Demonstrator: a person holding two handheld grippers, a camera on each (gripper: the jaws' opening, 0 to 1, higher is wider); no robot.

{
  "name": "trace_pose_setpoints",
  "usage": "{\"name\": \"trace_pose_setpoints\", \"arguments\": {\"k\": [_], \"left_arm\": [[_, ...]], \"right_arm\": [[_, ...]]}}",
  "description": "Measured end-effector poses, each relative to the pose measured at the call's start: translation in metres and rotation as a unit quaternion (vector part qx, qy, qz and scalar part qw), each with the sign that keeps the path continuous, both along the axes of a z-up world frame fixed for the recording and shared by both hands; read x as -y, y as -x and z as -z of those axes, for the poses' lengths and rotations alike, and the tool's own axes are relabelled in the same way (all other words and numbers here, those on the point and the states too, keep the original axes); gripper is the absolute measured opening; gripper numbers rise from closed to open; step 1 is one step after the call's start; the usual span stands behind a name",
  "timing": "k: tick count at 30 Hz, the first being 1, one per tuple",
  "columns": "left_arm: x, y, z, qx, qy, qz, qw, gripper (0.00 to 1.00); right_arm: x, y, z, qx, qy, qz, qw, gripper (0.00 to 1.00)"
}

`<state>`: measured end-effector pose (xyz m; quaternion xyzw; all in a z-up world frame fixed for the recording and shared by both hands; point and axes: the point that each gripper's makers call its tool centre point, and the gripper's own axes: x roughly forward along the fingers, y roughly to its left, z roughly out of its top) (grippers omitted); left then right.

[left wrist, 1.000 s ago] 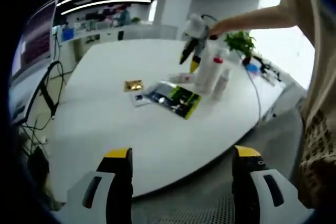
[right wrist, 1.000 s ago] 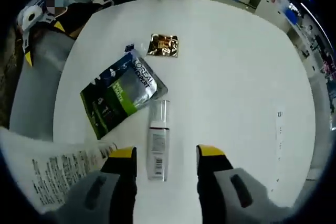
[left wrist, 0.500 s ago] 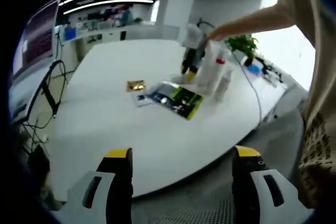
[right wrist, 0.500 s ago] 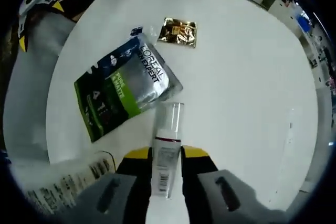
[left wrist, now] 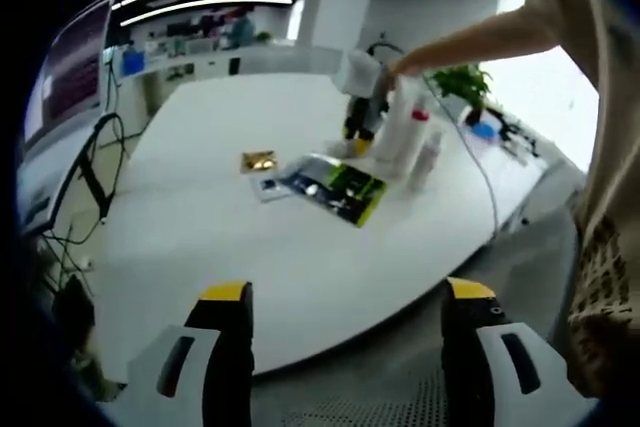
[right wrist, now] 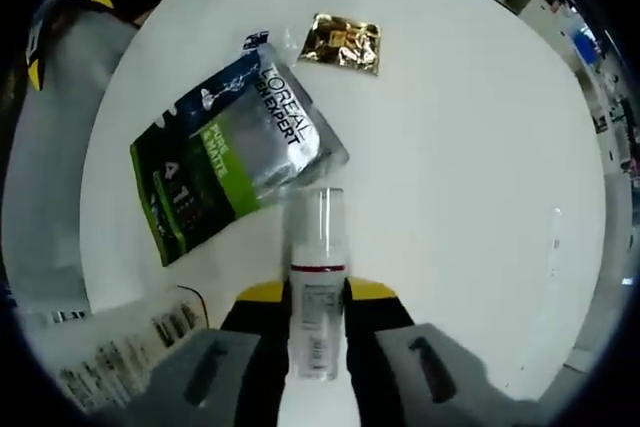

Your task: Arrange the skincare products in the storage area until every visible bottle or jar stands upright without overlapping.

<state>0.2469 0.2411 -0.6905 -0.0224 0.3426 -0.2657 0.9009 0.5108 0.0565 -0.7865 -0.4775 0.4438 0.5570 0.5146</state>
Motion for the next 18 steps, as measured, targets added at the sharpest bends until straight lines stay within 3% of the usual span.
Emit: {"name": "trace_pose_setpoints", "arguments": {"k": [12,18], "left_arm": [[0.0006,-0.0005,-0.0006,-0.002,-0.002,-0.002,1.0,0.73],[0.0001,-0.0006,-0.0003,-0.003,-0.003,-0.003,1.0,0.73]], "right_arm": [[-0.0005,0.0019,-0.0004,0.001,0.022,-0.043,0.9988,0.22],[0.0,0.0011,-0.0005,-0.004,0.02,-0.04,0.999,0.21]]}}
